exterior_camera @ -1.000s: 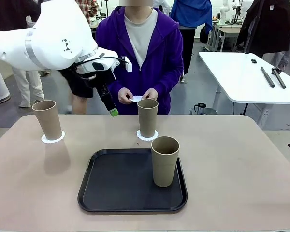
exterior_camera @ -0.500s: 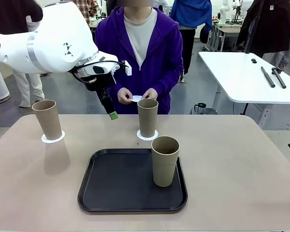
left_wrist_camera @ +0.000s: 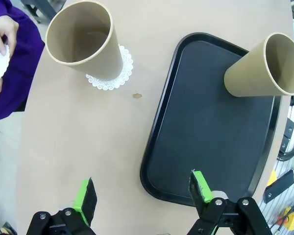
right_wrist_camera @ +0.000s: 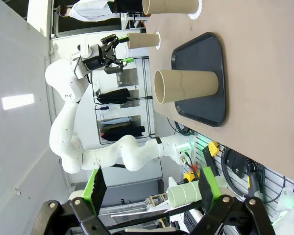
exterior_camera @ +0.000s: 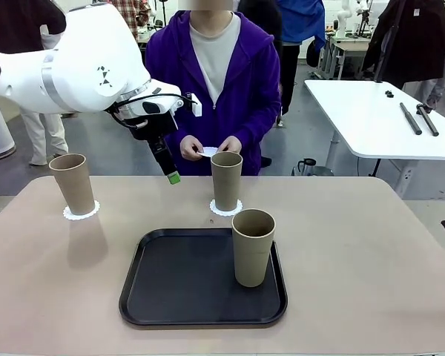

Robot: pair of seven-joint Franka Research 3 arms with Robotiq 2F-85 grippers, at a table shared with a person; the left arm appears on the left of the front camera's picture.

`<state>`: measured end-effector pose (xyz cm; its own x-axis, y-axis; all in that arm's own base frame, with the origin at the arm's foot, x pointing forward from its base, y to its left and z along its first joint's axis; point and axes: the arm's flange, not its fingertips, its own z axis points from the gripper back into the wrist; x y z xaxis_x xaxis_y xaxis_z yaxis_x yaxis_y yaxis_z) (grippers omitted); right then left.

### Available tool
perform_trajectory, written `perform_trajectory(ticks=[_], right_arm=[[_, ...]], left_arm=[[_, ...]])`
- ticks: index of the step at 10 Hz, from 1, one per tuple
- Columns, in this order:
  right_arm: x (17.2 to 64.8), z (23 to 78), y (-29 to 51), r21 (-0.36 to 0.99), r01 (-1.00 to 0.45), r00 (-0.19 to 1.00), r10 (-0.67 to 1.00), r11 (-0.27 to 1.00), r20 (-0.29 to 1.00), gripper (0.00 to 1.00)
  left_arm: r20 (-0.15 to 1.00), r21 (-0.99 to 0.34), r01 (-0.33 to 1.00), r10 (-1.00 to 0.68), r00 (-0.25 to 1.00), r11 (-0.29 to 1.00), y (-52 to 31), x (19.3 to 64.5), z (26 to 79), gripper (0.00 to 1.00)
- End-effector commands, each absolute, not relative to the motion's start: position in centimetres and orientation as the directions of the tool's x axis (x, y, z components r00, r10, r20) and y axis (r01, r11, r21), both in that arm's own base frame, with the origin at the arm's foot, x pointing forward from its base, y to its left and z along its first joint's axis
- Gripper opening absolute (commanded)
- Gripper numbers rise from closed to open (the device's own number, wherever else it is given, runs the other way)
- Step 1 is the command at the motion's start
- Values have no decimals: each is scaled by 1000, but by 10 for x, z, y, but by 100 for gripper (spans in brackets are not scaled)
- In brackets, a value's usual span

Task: Place coasters on the table and set cups on them.
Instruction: Take one Reusable plastic cup from the Flat Tray and place it on a coaster set by the human.

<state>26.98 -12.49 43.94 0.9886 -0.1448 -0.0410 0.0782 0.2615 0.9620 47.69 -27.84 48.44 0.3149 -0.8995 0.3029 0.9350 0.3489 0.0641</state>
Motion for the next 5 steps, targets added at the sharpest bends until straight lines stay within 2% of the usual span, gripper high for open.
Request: perform_trajectory(ticks=[1,2,3,4,5], right_arm=[[269,440,-124,965,75,989,-145,252,-39,100],[269,440,-124,965,75,989,-145,252,-39,100],[269,440,-124,965,75,989,-145,252,-39,100],[269,440,-124,965,75,989,-145,252,-39,100],[269,440,-124,965,75,989,-145,252,-39,100]], left_arm=[[303,64,935,-899,315,349,-278,477,484,100],[271,104,883,-868,417,457,-261,461,487,100],[290,123,809,-800,525,575,-227,426,481,100],[297,135,756,-755,585,640,-189,412,488,100],[306,112,717,-710,634,688,-153,422,513,100]])
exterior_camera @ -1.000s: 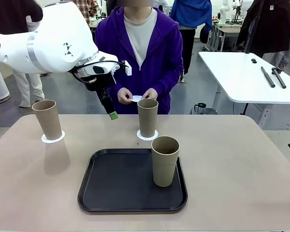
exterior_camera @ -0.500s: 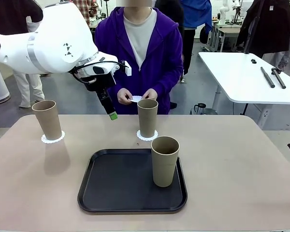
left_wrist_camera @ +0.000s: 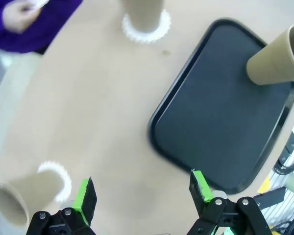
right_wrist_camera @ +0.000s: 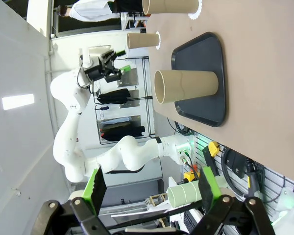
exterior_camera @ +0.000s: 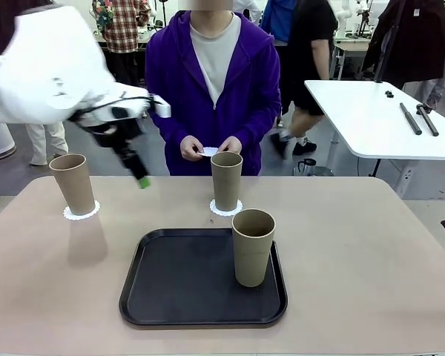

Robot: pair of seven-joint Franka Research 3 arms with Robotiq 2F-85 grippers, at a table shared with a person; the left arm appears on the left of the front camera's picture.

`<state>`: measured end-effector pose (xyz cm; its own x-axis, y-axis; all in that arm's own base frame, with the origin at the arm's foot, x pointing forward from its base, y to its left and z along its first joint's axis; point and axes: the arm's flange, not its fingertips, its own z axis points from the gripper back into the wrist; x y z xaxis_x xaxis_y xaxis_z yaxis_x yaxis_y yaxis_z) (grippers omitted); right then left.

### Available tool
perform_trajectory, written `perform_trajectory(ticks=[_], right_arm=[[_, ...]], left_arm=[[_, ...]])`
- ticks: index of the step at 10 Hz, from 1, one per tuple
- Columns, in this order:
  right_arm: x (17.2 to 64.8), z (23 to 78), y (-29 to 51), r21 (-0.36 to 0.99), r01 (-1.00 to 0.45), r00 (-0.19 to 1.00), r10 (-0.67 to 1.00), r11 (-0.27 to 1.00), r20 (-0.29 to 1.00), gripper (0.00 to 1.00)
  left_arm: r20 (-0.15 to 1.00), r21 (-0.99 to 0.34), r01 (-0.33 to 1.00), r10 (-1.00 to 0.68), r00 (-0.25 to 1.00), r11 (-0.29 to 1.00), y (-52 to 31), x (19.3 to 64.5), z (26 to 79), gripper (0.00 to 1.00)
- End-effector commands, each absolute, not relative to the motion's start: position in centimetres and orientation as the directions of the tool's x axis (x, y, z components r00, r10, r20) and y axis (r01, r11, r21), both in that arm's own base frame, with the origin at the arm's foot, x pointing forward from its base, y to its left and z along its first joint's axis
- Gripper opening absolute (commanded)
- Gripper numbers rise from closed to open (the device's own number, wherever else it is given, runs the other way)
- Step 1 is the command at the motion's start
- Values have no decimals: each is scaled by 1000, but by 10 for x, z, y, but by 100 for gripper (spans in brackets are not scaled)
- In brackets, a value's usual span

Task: Place coasters on the table and set cups on them.
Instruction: Take one Reusable plastic cup from the Flat Tray and place it on a coaster set by the human.

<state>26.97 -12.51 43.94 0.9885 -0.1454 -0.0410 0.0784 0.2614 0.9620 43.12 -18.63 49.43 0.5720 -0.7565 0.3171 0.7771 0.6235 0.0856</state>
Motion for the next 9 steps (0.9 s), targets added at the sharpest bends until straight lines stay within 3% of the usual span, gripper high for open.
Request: perform_trajectory(ticks=[1,3,6,7,9], right_arm=[[269,440,-124,965,75,989,-145,252,-39,100],[269,440,-124,965,75,989,-145,252,-39,100],[269,440,-124,965,75,989,-145,252,-39,100],[269,440,-124,965,75,989,-145,252,-39,100],[269,440,-124,965,75,989,-145,252,-39,100]], left_arm=[[298,87,673,-664,686,735,-121,403,509,100],[281,73,552,-548,788,831,-68,381,503,100],[161,-14,491,-482,861,871,-40,401,502,100],[250,35,538,-529,811,842,-35,386,505,100],[250,35,538,-529,811,842,-35,386,505,100]])
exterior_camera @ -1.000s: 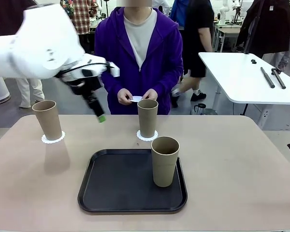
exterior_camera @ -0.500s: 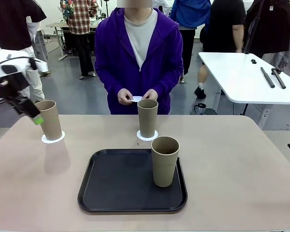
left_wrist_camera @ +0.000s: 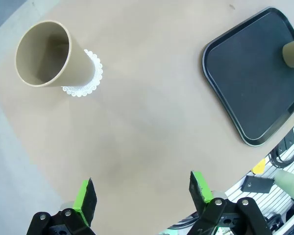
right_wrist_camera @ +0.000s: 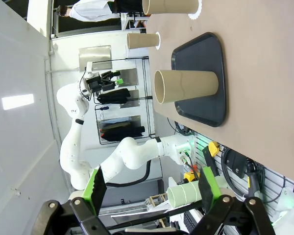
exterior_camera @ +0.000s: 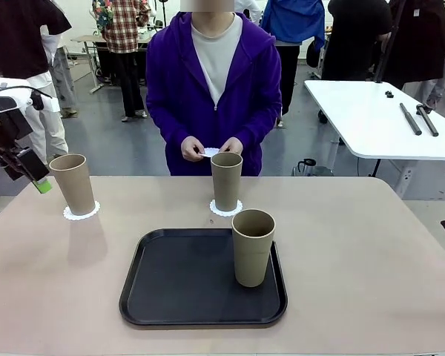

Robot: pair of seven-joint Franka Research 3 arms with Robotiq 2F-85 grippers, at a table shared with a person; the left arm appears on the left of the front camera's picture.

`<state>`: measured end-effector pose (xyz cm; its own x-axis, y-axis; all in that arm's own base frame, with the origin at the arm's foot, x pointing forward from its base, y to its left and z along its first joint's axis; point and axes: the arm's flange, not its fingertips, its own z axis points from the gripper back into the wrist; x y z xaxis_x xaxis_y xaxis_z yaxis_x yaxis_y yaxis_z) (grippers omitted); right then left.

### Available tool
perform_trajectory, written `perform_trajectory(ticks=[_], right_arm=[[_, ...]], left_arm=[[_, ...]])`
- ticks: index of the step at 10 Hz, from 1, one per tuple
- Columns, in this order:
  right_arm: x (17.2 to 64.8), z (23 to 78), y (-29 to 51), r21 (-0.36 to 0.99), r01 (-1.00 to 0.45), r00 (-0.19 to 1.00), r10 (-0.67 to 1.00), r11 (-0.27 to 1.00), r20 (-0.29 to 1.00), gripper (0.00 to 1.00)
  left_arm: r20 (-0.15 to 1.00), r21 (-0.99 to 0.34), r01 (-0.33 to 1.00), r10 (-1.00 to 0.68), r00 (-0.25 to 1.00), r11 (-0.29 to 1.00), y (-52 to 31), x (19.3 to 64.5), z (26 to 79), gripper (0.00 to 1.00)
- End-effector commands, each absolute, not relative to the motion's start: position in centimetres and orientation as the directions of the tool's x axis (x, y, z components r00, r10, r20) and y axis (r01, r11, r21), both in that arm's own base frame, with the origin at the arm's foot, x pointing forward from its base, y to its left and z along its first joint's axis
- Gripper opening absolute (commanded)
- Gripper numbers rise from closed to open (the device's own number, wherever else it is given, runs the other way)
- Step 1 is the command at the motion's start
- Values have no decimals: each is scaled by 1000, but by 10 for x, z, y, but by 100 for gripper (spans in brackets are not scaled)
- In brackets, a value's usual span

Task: Place coasters on the table and set cups on them.
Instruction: Take one Reusable plastic cup from the Flat Tray and place it on a coaster set by the human.

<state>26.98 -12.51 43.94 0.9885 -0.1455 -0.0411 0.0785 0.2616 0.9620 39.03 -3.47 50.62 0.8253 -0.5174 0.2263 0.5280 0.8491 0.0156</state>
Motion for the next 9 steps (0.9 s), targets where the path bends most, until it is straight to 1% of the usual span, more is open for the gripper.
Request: perform_trajectory(ticks=[1,4,5,6,7,8,9], right_arm=[[269,440,-124,965,75,989,-145,252,-39,100],[269,440,-124,965,75,989,-145,252,-39,100],[269,440,-124,965,75,989,-145,252,-39,100],[269,440,-124,965,75,989,-145,252,-39,100],[269,440,-124,965,75,989,-145,252,-39,100],[269,440,-124,965,75,989,-145,252,-39,100],[269,440,-124,965,75,989,-145,252,-39,100]], left_arm=[[250,35,538,-529,811,842,-35,386,505,100],[235,20,531,-521,821,847,-36,389,509,100],[229,-194,477,-433,872,857,-19,400,511,100],[235,-376,460,-398,887,804,3,402,513,100],[276,-558,445,-349,896,701,35,399,509,100],[274,-674,403,-296,915,620,62,399,498,100],[298,-755,393,-260,919,524,85,400,490,100]])
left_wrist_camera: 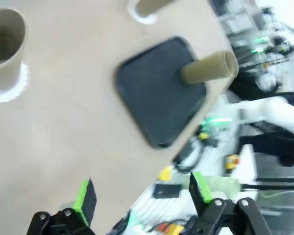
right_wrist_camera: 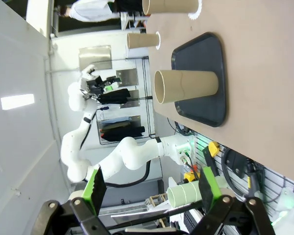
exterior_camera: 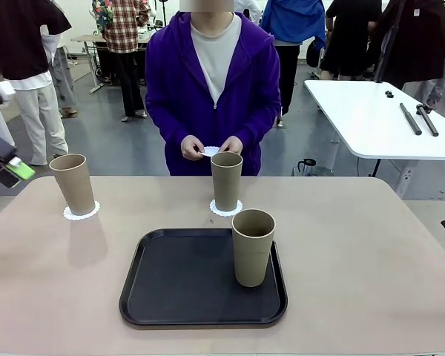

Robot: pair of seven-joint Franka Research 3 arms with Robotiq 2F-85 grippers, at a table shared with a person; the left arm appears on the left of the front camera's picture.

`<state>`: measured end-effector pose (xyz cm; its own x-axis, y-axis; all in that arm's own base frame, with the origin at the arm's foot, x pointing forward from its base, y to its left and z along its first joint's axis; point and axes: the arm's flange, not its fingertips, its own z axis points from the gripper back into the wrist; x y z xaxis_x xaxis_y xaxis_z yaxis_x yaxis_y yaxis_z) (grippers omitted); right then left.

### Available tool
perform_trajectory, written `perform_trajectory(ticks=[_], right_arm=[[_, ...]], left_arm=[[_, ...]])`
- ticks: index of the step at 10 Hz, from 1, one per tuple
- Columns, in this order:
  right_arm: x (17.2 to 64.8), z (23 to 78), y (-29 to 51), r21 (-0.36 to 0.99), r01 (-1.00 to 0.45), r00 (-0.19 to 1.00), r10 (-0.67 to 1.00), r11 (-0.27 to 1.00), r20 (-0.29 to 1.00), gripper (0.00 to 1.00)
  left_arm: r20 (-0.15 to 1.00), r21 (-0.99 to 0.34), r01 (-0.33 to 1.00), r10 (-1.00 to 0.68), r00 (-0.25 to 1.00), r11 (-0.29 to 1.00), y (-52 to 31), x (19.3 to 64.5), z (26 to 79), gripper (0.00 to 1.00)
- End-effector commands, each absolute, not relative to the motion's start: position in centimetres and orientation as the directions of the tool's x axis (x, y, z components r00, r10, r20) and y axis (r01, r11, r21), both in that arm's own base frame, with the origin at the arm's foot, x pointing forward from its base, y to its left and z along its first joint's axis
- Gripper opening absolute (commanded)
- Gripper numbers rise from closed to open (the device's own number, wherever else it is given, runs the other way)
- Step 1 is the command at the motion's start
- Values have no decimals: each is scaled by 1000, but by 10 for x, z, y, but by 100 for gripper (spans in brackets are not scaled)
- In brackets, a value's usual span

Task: Place coasters on the table and set cups on them.
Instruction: Take one Reusable plastic cup from the Flat Tray and place it on a coaster set by the human.

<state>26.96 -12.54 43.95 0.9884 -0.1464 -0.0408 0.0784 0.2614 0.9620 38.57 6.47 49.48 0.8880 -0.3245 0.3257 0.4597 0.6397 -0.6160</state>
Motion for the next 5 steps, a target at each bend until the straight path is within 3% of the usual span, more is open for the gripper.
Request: perform_trajectory(ticks=[1,3,5], right_arm=[[269,440,-124,965,75,989,-145,252,-39,100],[269,440,-124,965,75,989,-145,252,-39,100],[269,440,-124,965,75,989,-145,252,-39,100]], left_arm=[[326,-809,396,-229,917,435,105,396,477,100],[328,-877,333,-75,942,346,147,380,431,100],[306,-897,262,70,950,357,177,371,406,100]])
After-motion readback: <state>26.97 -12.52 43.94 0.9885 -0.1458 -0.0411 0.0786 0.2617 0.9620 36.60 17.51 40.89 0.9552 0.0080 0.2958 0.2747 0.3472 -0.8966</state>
